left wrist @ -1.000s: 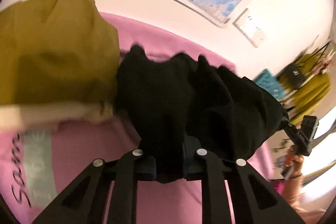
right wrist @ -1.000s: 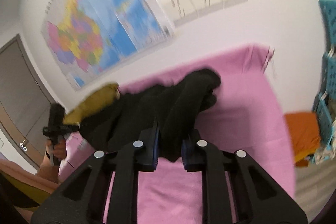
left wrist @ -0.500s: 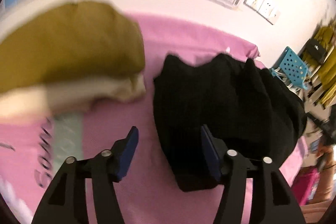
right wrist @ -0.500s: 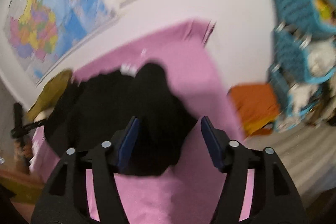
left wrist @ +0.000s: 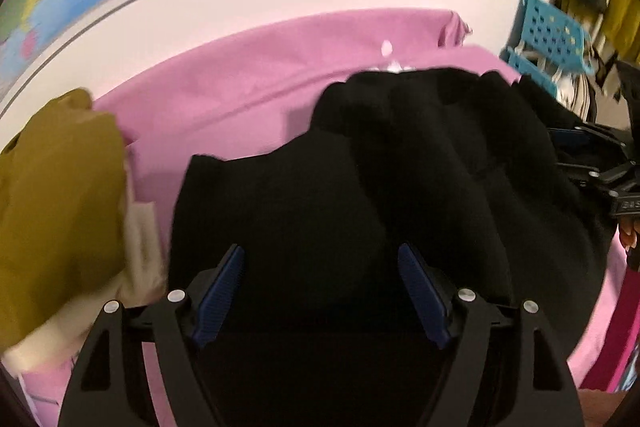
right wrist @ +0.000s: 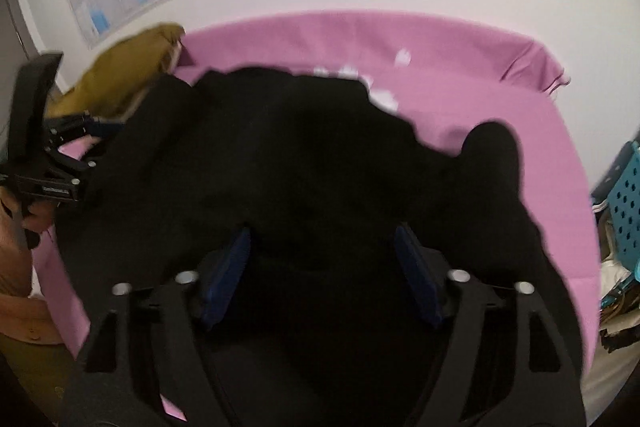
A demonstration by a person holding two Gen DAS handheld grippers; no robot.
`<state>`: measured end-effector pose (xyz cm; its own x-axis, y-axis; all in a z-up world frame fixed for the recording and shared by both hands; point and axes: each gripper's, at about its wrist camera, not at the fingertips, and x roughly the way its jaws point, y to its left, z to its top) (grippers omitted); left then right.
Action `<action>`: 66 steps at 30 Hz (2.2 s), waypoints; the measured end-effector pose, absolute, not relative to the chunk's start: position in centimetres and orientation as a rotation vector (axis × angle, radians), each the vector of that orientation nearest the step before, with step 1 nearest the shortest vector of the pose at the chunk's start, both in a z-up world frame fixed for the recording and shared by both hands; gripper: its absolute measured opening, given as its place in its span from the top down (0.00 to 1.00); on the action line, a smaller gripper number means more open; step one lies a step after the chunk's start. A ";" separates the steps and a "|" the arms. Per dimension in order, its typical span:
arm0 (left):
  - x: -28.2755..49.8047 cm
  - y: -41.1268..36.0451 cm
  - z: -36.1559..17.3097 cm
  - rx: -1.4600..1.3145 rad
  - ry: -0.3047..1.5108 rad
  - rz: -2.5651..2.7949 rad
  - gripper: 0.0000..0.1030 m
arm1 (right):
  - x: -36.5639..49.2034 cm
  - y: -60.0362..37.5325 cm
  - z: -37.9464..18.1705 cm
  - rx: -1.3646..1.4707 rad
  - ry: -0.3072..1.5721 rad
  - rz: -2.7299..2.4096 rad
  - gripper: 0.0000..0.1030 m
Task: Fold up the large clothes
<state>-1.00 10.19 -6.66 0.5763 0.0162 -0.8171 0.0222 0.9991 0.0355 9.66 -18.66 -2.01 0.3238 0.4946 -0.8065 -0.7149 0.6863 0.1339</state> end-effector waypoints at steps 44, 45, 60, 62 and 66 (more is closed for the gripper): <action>-0.5 7.6 -5.2 -0.020 0.799 -0.043 0.20 | 12.7 -22.1 1.2 -0.050 0.831 0.751 0.54; -0.5 7.7 -5.3 -0.023 0.800 -0.043 0.19 | 13.1 -22.2 1.0 -0.058 0.850 0.737 0.53; -0.8 7.1 -6.6 -0.001 0.817 -0.026 0.09 | 13.2 -21.0 -1.6 -0.235 0.878 0.647 0.97; -0.9 7.3 -6.5 -0.015 0.817 -0.027 0.07 | 13.2 -22.4 0.1 -0.173 0.814 0.625 0.97; -0.7 7.4 -6.5 -0.025 0.825 -0.014 0.07 | 14.0 -23.0 1.3 -0.132 0.769 0.592 0.97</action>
